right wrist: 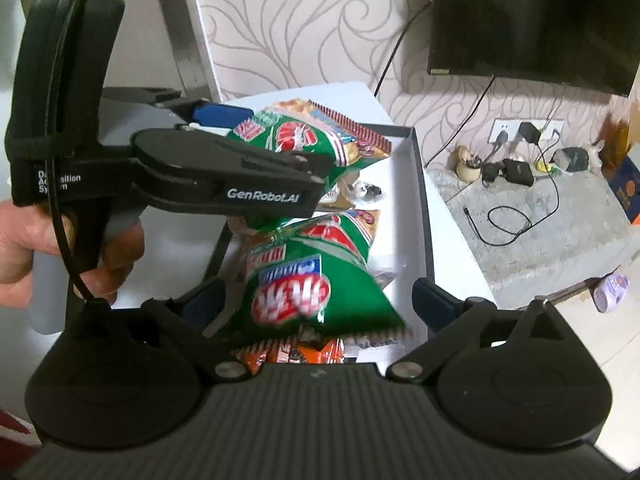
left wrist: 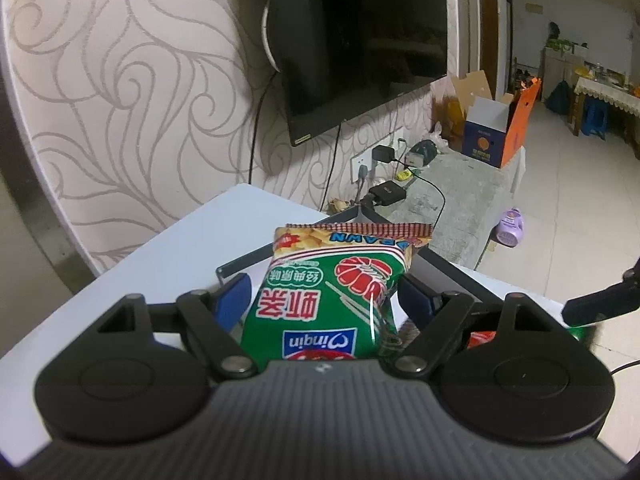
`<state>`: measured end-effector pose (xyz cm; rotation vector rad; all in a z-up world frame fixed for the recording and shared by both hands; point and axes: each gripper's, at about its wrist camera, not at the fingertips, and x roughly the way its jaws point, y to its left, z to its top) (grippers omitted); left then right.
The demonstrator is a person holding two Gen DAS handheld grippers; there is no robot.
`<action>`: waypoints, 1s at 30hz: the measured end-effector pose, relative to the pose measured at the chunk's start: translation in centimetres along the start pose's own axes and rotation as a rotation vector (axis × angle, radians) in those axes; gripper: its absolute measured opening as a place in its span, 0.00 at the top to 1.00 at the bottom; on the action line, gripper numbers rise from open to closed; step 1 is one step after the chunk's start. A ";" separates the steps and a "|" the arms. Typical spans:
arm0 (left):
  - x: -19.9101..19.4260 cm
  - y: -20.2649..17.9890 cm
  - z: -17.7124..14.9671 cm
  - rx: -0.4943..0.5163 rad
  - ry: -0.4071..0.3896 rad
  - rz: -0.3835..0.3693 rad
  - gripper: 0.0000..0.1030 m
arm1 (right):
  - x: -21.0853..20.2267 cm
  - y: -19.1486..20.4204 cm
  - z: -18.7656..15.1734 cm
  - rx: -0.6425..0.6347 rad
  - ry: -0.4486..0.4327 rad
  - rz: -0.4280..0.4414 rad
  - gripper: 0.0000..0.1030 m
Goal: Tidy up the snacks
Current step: 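Lower both bags into the box and open both grippers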
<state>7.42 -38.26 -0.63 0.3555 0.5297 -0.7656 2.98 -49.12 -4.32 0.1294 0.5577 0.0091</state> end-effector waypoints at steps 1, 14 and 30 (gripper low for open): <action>-0.2 0.0 0.0 -0.004 -0.001 0.004 0.21 | -0.2 -0.2 0.1 0.003 -0.001 0.001 0.01; -1.6 -1.0 -0.3 -0.018 0.035 0.100 0.21 | -1.5 -0.3 -1.7 0.036 0.012 0.022 0.01; -1.2 -4.2 0.0 0.011 0.096 0.212 0.21 | -1.5 -2.4 -2.6 0.058 0.024 0.102 0.01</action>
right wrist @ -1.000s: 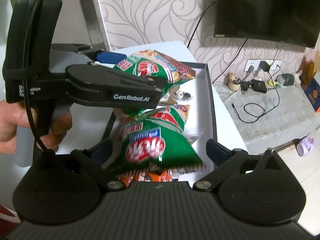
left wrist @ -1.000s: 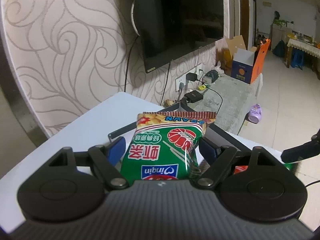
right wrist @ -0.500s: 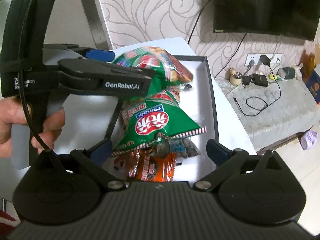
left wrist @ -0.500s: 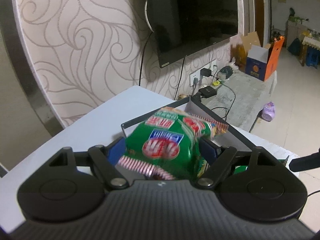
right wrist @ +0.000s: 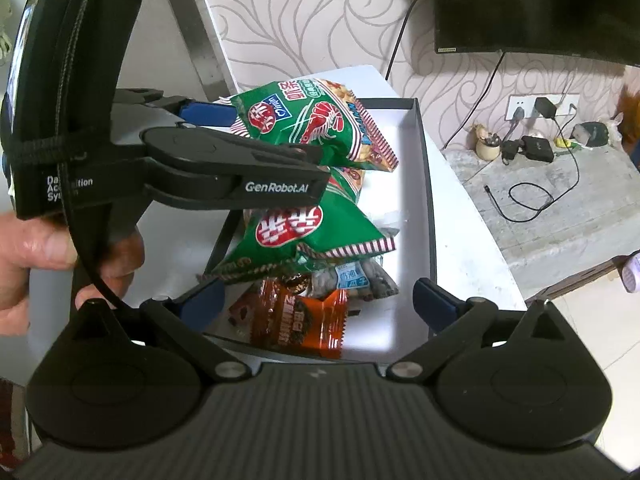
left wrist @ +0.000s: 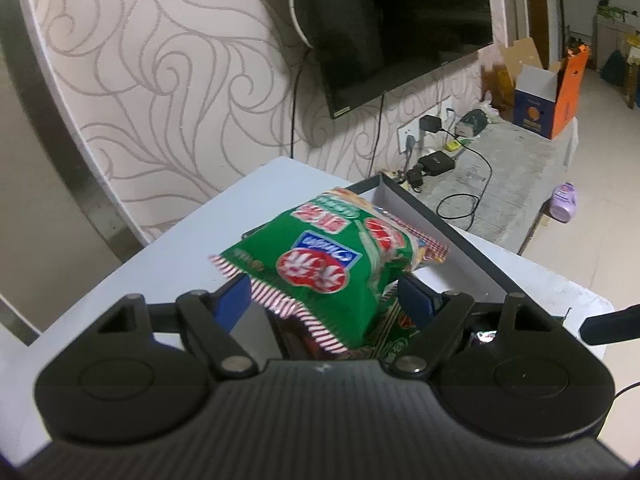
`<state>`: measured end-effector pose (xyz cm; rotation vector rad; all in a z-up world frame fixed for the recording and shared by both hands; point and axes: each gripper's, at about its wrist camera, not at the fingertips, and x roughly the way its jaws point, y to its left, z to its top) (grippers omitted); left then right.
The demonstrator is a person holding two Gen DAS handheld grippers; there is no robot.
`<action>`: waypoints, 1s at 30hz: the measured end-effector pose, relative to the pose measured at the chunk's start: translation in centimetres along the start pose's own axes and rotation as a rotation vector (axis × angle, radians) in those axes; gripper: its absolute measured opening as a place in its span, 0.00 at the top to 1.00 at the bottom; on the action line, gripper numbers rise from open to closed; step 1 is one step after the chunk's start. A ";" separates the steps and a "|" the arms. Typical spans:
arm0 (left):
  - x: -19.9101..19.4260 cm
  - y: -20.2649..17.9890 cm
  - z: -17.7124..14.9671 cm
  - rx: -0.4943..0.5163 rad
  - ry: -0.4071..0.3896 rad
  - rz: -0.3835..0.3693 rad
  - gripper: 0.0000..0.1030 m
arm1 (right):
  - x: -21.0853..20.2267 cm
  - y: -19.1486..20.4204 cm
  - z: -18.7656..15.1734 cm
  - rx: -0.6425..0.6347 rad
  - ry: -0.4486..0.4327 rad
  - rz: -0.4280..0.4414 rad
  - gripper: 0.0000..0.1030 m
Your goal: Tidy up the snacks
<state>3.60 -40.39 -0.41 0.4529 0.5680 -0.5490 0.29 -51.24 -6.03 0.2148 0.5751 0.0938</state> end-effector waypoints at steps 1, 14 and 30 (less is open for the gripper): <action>-0.2 0.1 -0.1 -0.005 -0.002 0.007 0.21 | -0.2 -0.1 0.0 0.001 -0.002 -0.002 0.01; -2.0 2.9 -1.6 -0.069 -0.040 0.007 0.08 | -1.6 2.2 -0.7 -0.004 -0.034 -0.105 0.01; -8.1 8.6 -6.3 -0.242 -0.092 0.087 0.08 | -6.6 7.4 -2.7 0.009 -0.087 -0.105 0.01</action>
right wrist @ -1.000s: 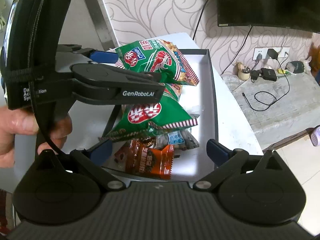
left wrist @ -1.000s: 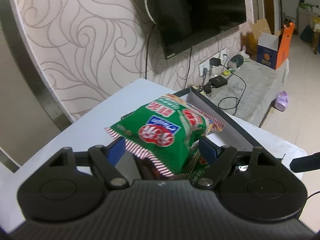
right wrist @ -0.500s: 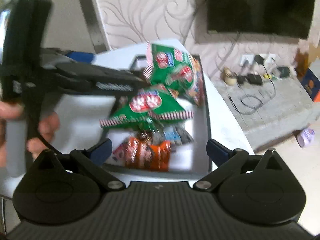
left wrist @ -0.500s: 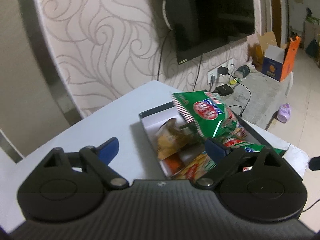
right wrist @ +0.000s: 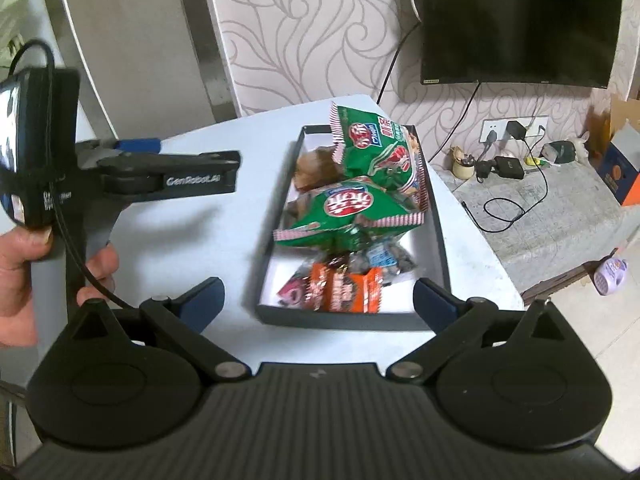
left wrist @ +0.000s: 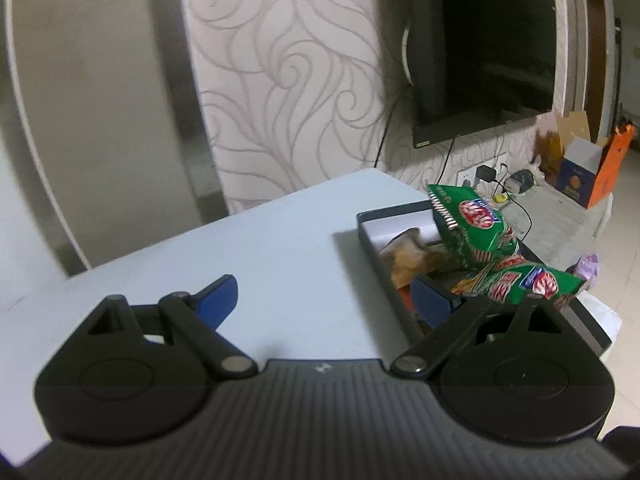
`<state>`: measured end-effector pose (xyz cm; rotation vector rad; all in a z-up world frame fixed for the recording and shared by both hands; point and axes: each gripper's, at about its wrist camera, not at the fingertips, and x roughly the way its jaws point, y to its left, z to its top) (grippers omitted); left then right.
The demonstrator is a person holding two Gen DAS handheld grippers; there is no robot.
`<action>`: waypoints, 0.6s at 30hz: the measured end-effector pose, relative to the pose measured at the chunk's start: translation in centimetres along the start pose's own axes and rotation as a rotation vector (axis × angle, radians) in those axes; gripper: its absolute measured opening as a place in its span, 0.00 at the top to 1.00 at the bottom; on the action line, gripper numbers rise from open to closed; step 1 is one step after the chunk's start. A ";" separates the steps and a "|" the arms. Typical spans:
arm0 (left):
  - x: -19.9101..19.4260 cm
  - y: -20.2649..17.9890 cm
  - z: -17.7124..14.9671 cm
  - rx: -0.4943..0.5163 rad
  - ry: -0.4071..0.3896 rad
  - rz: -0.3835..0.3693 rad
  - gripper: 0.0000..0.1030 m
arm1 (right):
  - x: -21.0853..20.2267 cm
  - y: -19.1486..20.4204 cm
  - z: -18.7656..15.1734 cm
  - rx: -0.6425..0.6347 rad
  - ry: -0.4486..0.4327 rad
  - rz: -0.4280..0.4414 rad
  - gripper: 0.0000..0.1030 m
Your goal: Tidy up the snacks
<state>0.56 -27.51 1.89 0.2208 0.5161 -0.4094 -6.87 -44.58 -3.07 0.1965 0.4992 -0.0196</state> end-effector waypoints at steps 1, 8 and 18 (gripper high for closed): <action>-0.4 0.6 -0.3 -0.006 -0.001 -0.004 0.08 | -0.5 0.5 -0.3 0.007 -0.006 0.000 0.01; -3.8 2.7 -2.4 0.003 -0.005 -0.022 0.08 | -3.7 4.2 -3.1 0.044 -0.012 -0.031 0.01; -7.7 4.2 -3.7 -0.042 -0.035 0.001 0.08 | -6.4 7.6 -4.9 0.038 -0.045 -0.018 0.01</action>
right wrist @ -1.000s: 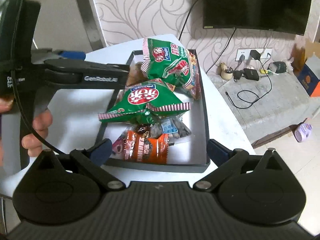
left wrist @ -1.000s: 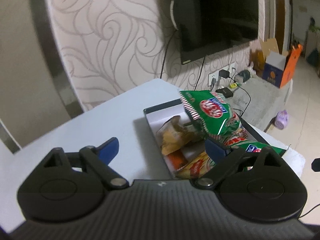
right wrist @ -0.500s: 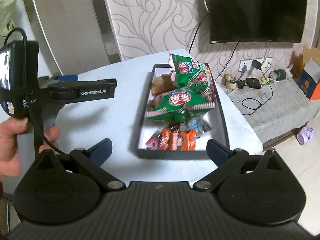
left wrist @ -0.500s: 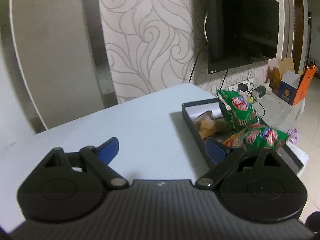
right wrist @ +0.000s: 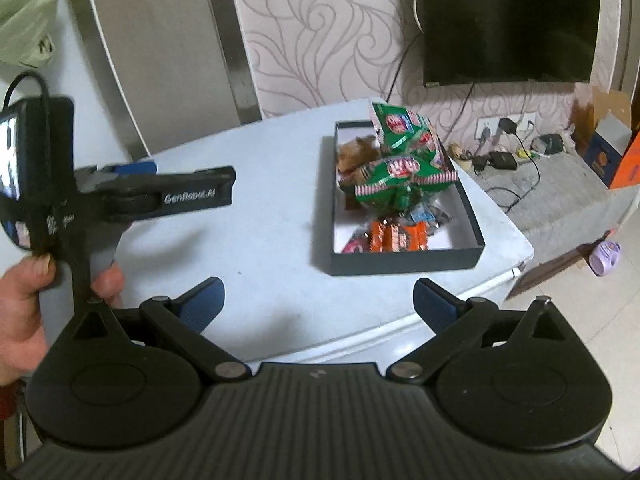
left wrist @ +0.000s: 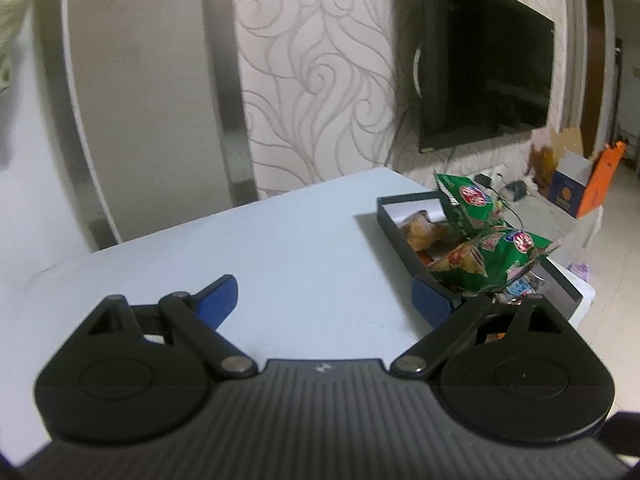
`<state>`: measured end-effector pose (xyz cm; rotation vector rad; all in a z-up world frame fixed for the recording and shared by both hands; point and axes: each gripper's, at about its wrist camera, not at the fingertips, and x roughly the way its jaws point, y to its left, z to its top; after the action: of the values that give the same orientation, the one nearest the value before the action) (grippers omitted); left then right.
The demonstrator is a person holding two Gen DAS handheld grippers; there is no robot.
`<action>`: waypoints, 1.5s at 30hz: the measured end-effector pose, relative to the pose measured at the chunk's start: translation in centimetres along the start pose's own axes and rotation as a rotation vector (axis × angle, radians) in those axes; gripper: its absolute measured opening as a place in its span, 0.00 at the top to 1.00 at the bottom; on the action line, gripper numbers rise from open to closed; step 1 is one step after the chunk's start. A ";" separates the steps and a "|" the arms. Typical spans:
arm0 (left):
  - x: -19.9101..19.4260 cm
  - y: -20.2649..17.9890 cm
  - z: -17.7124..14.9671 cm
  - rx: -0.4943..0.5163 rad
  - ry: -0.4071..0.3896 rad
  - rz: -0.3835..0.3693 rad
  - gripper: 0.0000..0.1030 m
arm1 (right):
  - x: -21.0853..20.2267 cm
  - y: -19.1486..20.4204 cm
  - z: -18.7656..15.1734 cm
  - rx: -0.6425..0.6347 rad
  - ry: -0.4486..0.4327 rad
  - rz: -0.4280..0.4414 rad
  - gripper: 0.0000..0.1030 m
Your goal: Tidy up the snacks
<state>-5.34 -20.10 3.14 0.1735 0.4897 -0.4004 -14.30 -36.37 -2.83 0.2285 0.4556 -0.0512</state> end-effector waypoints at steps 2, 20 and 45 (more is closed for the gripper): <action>-0.6 0.1 -0.3 -0.009 -0.007 0.021 0.08 | -0.2 0.1 0.0 -0.010 -0.015 0.014 0.01; -2.0 0.6 -3.3 -0.029 0.030 0.096 0.08 | -0.2 0.8 -2.2 -0.067 -0.016 0.069 0.01; -2.5 -5.4 -5.3 0.083 0.043 -0.060 0.08 | -3.0 -2.1 -5.0 0.032 -0.021 -0.051 0.01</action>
<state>-11.83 -22.78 -0.54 0.2485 0.5216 -0.4768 -19.39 -37.30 -6.31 0.2478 0.4404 -0.1110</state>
